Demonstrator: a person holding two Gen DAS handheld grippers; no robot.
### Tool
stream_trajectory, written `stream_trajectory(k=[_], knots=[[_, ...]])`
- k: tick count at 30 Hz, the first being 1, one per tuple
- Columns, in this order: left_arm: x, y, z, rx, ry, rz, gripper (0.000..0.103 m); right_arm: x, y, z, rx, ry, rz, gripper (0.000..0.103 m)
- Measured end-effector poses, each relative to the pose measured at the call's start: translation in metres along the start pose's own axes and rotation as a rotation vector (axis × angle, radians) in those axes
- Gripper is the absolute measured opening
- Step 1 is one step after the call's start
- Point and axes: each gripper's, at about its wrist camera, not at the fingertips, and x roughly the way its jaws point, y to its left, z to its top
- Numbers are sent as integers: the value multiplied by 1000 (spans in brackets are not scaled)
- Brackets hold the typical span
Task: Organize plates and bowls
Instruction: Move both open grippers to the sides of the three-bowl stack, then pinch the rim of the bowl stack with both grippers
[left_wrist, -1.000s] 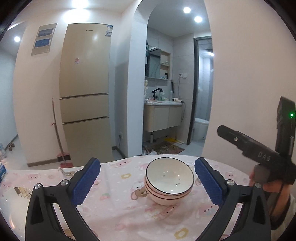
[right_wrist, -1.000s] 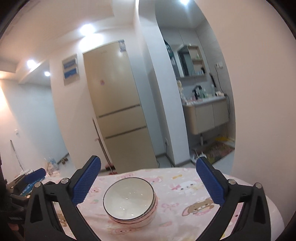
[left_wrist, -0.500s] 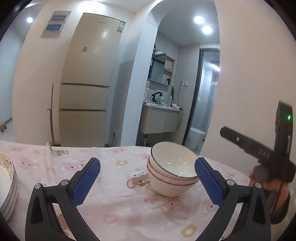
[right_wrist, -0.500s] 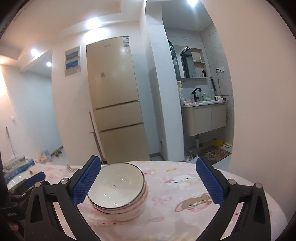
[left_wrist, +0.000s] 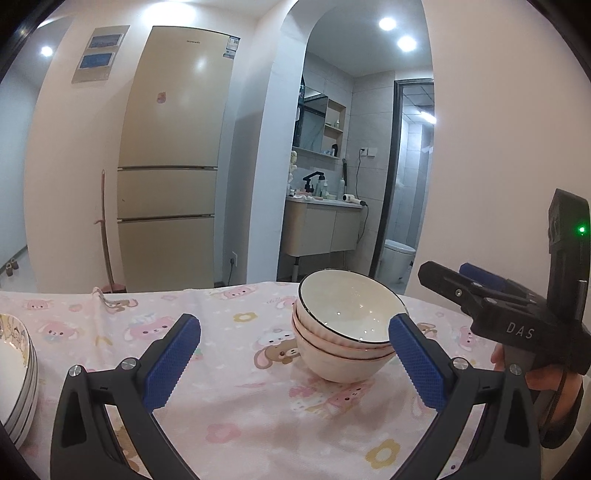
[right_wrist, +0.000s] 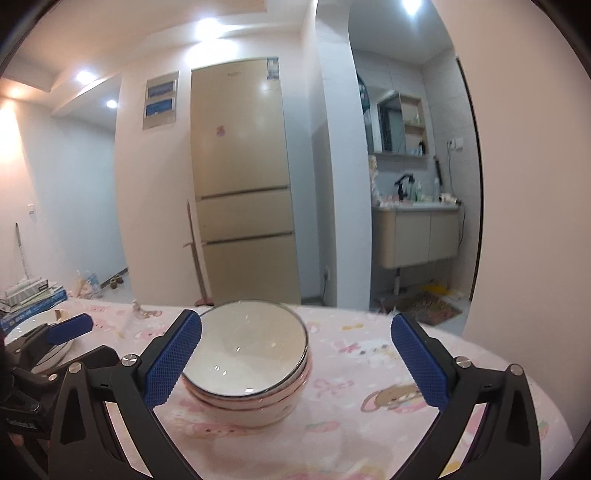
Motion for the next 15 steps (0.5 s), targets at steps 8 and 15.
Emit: stream_trajectory(k=[8,15], knots=[[7,10,2,-51,30,-5,103,-1,-1,-1,-14,-3,-30,102],[5,-10,1,59,54,11,103,3,-6,4,9,72,71,102]])
